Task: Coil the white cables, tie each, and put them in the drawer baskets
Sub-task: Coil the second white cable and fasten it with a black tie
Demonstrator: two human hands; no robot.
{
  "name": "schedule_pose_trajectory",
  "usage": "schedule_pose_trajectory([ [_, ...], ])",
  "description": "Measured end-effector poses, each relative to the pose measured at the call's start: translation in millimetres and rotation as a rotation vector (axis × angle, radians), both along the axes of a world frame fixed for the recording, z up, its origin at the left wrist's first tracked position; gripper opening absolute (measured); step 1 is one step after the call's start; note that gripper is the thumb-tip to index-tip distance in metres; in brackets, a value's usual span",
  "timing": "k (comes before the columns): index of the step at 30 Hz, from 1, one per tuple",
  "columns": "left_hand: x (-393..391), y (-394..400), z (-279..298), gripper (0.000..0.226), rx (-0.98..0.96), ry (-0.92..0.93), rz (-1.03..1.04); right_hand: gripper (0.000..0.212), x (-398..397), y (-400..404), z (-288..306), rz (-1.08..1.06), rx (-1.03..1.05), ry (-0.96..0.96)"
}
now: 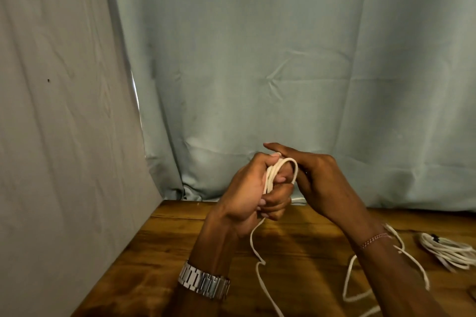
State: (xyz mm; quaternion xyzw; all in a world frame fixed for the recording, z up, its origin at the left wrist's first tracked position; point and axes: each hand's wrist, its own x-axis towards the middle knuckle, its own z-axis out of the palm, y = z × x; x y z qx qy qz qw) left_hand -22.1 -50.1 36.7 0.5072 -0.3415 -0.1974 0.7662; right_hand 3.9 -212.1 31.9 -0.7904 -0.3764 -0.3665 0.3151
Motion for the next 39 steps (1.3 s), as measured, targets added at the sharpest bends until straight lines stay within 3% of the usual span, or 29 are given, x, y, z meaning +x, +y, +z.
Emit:
schedule_pose_trajectory([
  [5,-4,-5,5,0.034,-0.061,0.017,0.079,0.019,4,2,-6,-0.025,-0.043,0.134],
  [10,4,-7,7,0.028,-0.295,0.092,0.152,0.031,-10,11,-4,-0.071,-0.366,0.391],
  [13,12,0,5,0.026,-0.392,0.065,0.237,0.018,-21,26,-6,-0.084,-0.581,0.475],
  [15,19,7,4,0.028,-0.424,0.020,0.348,0.011,-34,32,-6,-0.124,-0.755,0.501],
  [18,32,22,-2,0.032,-0.379,-0.090,0.615,0.019,-51,36,-10,-0.135,-0.913,0.515],
  [21,44,34,-12,0.035,-0.281,-0.171,0.836,0.028,-69,32,4,-0.146,-0.820,0.467],
  [24,47,33,-18,0.035,-0.235,-0.179,0.902,0.029,-81,24,20,-0.209,-0.678,0.199],
  [30,42,19,-21,0.034,-0.145,-0.204,0.775,0.024,-71,6,32,-0.281,-0.476,-0.091],
  [35,32,13,-21,0.025,0.040,-0.207,0.657,0.023,-61,4,29,-0.348,-0.359,-0.303],
  [39,28,8,-24,0.039,0.178,-0.191,0.583,0.023,-51,-2,28,-0.412,-0.268,-0.357],
])
